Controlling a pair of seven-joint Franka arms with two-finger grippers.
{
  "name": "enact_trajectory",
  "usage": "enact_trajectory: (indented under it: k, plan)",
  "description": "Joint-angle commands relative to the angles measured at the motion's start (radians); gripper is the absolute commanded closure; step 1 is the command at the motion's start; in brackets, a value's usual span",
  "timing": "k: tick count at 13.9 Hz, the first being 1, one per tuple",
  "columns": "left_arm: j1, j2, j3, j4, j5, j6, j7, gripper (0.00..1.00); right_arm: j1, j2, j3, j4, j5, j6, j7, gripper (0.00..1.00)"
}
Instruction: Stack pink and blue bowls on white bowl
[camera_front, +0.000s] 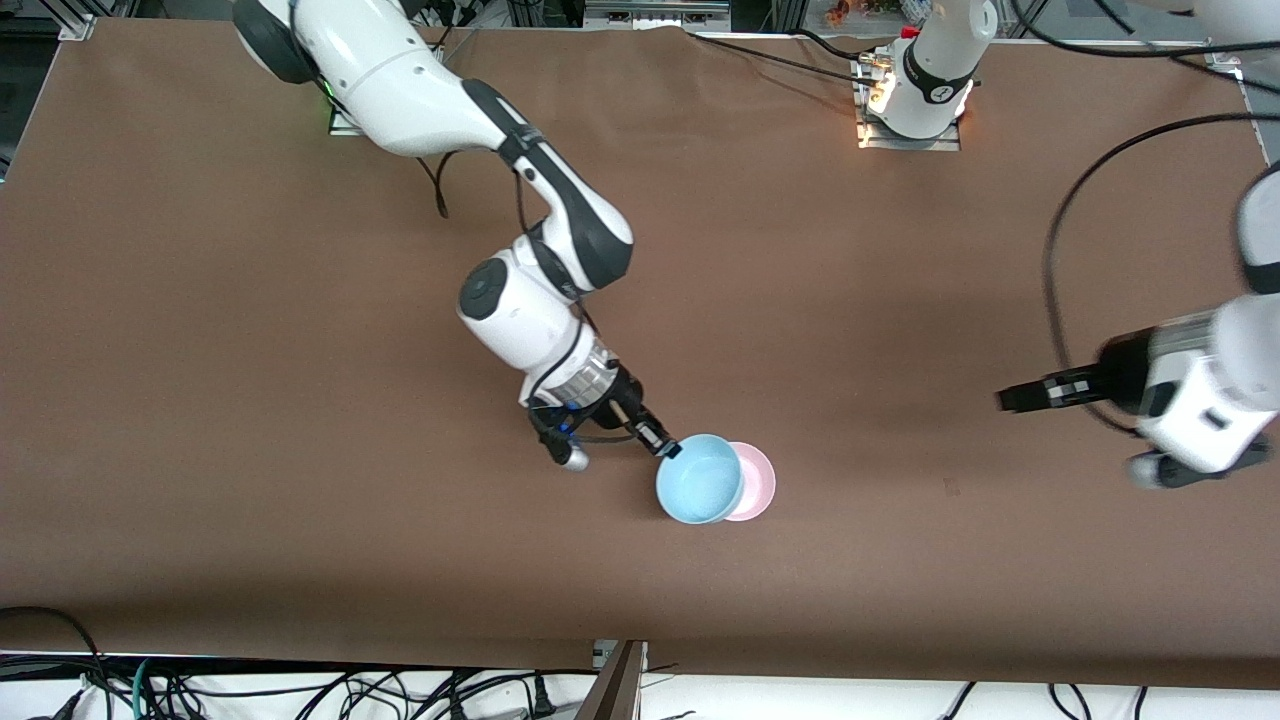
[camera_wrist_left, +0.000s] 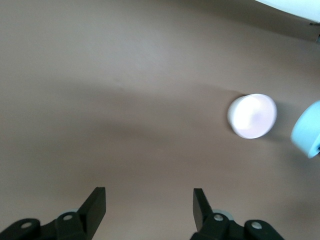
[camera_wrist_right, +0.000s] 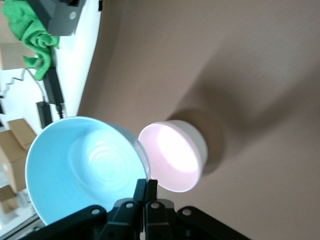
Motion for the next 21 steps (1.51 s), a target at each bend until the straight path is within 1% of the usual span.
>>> enact_trajectory:
  k: [1,3,5,6,8,10,11,12,14,16,18,20,21]
  plan:
    - [0.043,-0.037,-0.003,-0.048,0.083,-0.001,0.243,0.21,0.045,0.102,0.001,0.089,0.011,0.131,0.011,1.00]
    - [0.080,-0.044,-0.005,-0.079,0.086,0.002,0.301,0.22,0.058,0.139,-0.001,0.090,0.006,0.199,-0.004,1.00]
    - [0.086,-0.102,-0.003,-0.176,0.093,0.040,0.310,0.22,0.059,0.164,-0.002,0.112,0.000,0.207,-0.006,1.00]
    - [0.106,-0.150,-0.006,-0.257,0.110,0.092,0.333,0.22,0.061,0.171,-0.002,0.116,0.000,0.208,-0.009,1.00]
    - [0.134,-0.276,-0.008,-0.470,0.113,0.250,0.399,0.22,0.064,0.179,-0.002,0.115,-0.002,0.210,-0.030,1.00]
    - [0.145,-0.416,-0.010,-0.688,0.107,0.374,0.402,0.22,0.071,0.193,-0.005,0.115,-0.005,0.212,-0.032,1.00]
    - [0.152,-0.471,-0.010,-0.779,0.100,0.428,0.400,0.22,0.073,0.194,-0.005,0.115,-0.018,0.212,-0.036,1.00]
    - [0.159,-0.496,-0.011,-0.819,0.097,0.451,0.399,0.22,0.074,0.199,-0.005,0.115,-0.025,0.212,-0.036,1.00]
    - [0.159,-0.495,-0.011,-0.817,0.096,0.452,0.400,0.20,0.074,0.201,-0.005,0.112,-0.025,0.210,-0.036,1.00]
    - [0.159,-0.493,-0.010,-0.814,0.097,0.453,0.396,0.12,0.074,0.199,-0.007,0.110,-0.043,0.207,-0.038,1.00]
    - [0.159,-0.485,-0.010,-0.800,0.095,0.453,0.390,0.00,0.073,0.199,-0.007,0.110,-0.072,0.205,-0.038,1.00]
    - [0.159,-0.481,-0.008,-0.795,0.077,0.450,0.388,0.00,0.073,0.199,-0.008,0.109,-0.074,0.202,-0.039,1.00]
    - [0.157,-0.479,-0.008,-0.778,0.069,0.446,0.384,0.00,0.073,0.199,-0.008,0.109,-0.075,0.202,-0.041,1.00]
